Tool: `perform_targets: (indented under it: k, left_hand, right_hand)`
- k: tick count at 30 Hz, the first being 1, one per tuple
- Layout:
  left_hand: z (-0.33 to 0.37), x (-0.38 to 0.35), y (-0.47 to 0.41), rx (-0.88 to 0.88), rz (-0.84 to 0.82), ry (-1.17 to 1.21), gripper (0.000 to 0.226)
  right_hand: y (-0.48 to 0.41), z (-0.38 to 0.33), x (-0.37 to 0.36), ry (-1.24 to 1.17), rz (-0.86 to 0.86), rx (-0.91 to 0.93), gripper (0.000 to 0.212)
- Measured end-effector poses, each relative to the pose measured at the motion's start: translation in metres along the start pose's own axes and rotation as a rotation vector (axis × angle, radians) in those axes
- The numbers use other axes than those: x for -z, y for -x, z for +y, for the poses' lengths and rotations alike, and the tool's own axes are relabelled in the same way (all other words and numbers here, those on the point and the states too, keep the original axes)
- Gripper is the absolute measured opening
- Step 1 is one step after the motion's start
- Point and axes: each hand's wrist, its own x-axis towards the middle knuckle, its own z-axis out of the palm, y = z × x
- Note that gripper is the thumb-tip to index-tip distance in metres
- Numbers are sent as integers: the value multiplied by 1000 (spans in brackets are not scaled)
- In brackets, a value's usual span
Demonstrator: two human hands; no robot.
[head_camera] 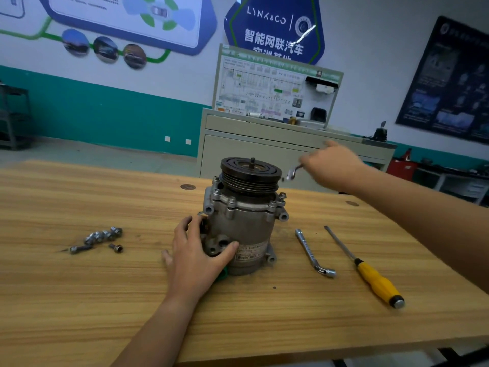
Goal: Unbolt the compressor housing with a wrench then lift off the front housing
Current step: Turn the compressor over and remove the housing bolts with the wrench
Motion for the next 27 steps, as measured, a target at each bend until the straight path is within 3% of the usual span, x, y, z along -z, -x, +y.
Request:
perform_targets:
  k: [3, 5, 8, 10, 17, 21, 23, 27]
  left_hand:
    - [1, -1, 0, -2, -5, 4, 90]
    - [0, -1, 0, -9, 1, 12, 90]
    - [0, 0, 1, -12, 9, -9, 91]
    - [0, 0, 0, -14, 12, -18, 90]
    - [3, 1, 0, -18, 19, -22, 88]
    - [2, 0, 0, -29, 22, -16, 88]
    - [3, 0, 0, -33, 24, -14, 88]
    - [3, 0, 0, -44, 29, -4, 88]
  right_hand:
    - [30, 8, 8, -321, 153, -224, 22]
    - [52, -1, 13, -396, 126, -287, 21]
    - [72, -28, 19, -332, -141, -245, 16]
    - [76, -41, 20, -278, -232, -198, 13]
    - [66, -53, 36, -62, -281, -81, 25]
    - [72, -45, 39, 137, -244, 50, 18]
    - [69, -38, 41, 125, -240, 75, 11]
    - [55, -22, 38, 90, -229, 141, 17]
